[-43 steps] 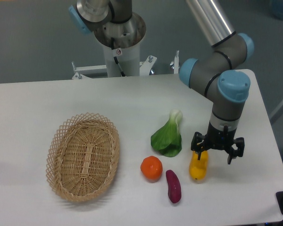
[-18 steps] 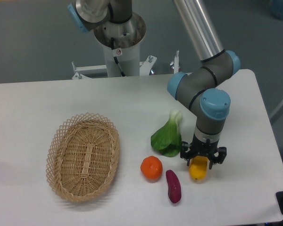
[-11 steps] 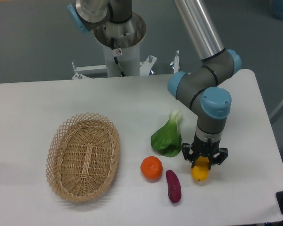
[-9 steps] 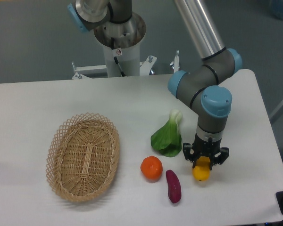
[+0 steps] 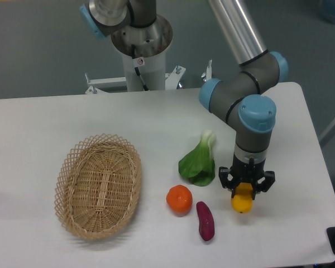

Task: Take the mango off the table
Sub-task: 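Lift the grasped mango up off the table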

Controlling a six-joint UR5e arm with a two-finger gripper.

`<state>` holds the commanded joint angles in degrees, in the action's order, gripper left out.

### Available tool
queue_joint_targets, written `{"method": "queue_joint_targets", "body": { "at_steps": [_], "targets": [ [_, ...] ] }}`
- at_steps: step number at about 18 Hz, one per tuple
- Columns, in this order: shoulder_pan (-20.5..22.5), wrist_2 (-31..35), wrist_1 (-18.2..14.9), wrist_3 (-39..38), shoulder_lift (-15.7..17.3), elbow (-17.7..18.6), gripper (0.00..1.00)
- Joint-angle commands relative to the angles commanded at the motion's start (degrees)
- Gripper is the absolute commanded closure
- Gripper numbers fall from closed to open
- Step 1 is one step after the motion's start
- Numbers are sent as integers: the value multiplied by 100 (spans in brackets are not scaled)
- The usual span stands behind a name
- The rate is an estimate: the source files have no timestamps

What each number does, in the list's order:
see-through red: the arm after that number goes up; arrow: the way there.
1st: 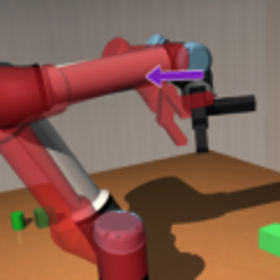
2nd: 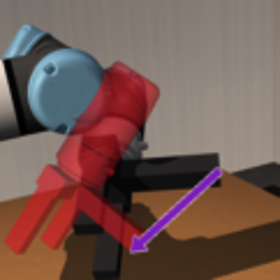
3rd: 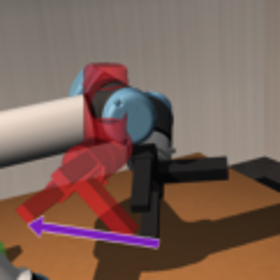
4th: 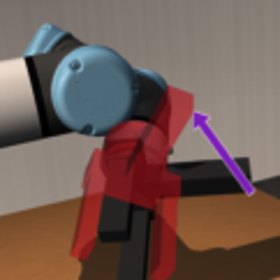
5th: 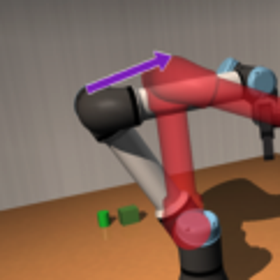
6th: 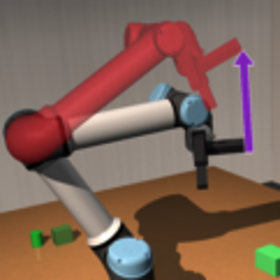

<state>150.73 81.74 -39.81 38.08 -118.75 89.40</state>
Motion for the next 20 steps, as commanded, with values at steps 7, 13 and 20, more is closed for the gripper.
{"method": "queue_joint_targets", "body": {
  "at_steps": [7, 13, 20],
  "targets": [
    [-44, -545, -9, -1179, 439, -502, 65],
    [-53, -554, -18, -1206, 686, -441, 64],
    [-96, -589, -44, -1136, 792, -362, 64]
  ]
}}
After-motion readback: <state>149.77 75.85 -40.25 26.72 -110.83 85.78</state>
